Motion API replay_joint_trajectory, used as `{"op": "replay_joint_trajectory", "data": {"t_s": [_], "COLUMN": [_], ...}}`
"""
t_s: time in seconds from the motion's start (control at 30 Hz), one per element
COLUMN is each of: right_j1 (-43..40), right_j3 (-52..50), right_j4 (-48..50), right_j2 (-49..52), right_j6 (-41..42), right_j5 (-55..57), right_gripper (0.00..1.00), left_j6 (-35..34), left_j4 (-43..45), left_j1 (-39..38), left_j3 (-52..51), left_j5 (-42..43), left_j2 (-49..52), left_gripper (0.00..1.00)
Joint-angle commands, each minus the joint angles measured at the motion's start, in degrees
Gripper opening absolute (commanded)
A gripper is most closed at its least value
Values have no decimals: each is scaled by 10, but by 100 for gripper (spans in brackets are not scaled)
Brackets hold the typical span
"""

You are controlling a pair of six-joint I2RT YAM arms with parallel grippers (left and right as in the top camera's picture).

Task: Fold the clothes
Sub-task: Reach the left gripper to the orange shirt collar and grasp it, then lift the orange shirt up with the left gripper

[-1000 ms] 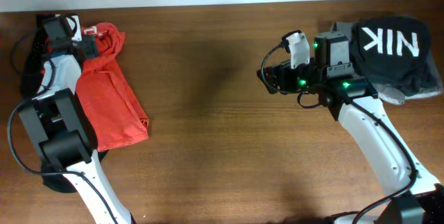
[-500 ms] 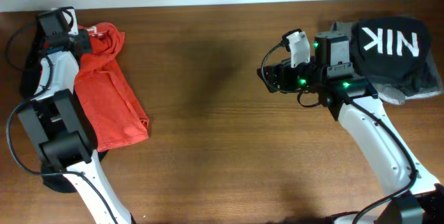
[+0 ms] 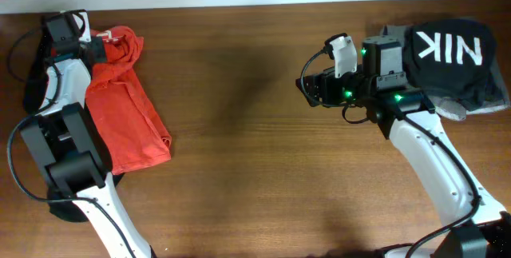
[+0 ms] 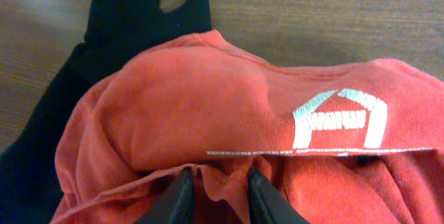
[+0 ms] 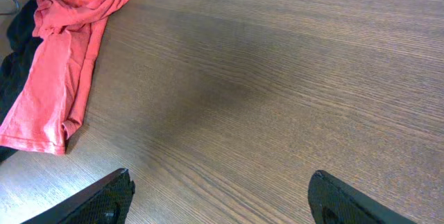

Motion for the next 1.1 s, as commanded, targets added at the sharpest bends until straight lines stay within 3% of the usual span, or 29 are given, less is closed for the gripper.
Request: {"op": "replay_joint_trajectory", "data": {"t_s": [0.0,0.1,0.23,0.47,0.73,1.07], "right_j1": [4,4,4,4,13,35], "right_j3": [15,15,15,15,15,15], "right_j4": [1,0,1,2,2,2], "right_j2": [-1,-1,-1,-1,-1,-2], "right_j6": [1,1,1,1,1,1], "right_j5": [9,9,9,9,5,-22], "right_gripper": [85,85,84,84,84,85], "left_j6": [1,1,-15,-77,-77,-78], "left_j4": [-5,-8,-16,-62,-91,-14], "left_j1": [-1,-1,-1,-6,-45,-141], "left_j3": [12,12,16,63,77,77], "left_j5": [6,6,6,6,6,6], "left_j2": [2,3,-9,-90,-234,-374], "left_gripper": [25,6,1,0,1,1]}}
